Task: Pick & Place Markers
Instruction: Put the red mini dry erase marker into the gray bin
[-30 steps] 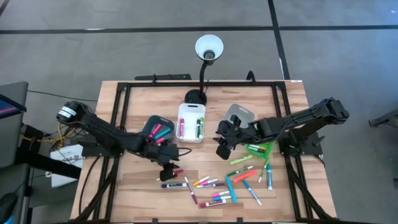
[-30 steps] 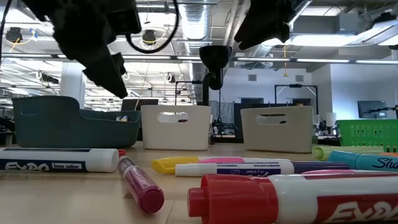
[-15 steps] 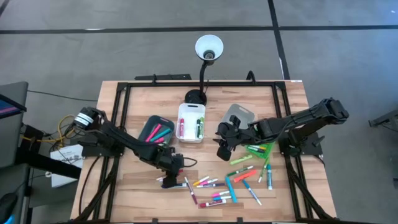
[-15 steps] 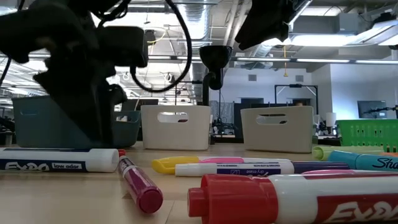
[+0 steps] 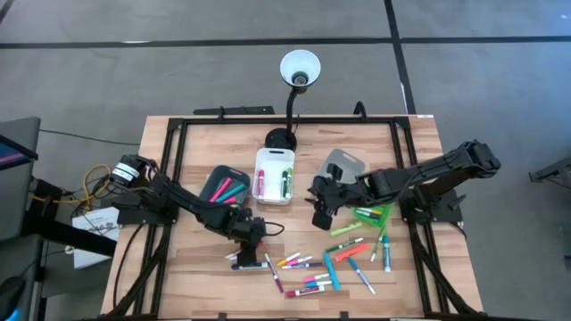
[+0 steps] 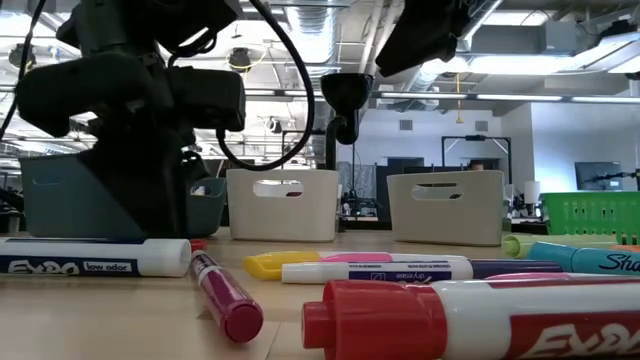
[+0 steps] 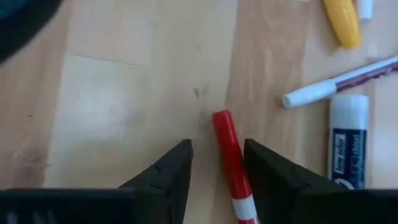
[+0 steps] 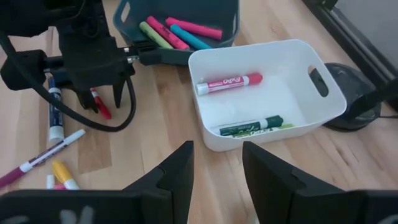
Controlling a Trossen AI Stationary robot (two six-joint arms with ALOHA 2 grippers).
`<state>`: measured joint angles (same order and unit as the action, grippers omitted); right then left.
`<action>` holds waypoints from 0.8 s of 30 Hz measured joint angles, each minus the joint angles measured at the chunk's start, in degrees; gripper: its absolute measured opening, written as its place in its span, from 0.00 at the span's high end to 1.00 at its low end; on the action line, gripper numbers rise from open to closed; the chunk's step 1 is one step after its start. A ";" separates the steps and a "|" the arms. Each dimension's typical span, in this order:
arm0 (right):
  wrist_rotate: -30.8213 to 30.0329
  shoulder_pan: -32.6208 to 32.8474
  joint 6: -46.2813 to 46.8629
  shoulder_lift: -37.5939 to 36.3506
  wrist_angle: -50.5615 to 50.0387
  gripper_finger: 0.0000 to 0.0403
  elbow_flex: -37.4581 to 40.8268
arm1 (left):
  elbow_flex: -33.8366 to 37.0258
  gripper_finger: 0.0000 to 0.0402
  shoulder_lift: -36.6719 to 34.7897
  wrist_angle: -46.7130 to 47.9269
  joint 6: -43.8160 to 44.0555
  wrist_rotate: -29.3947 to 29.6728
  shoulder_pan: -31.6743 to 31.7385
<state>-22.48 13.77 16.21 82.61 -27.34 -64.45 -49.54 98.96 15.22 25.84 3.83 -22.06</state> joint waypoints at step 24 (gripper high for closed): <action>0.02 -1.96 -1.27 0.00 4.36 0.69 0.00 | 0.15 0.93 -4.69 -1.65 -1.59 7.18 -0.10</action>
<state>-22.46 11.80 14.94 82.61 -22.98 -64.45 -49.39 94.27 13.58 24.25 11.00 -22.17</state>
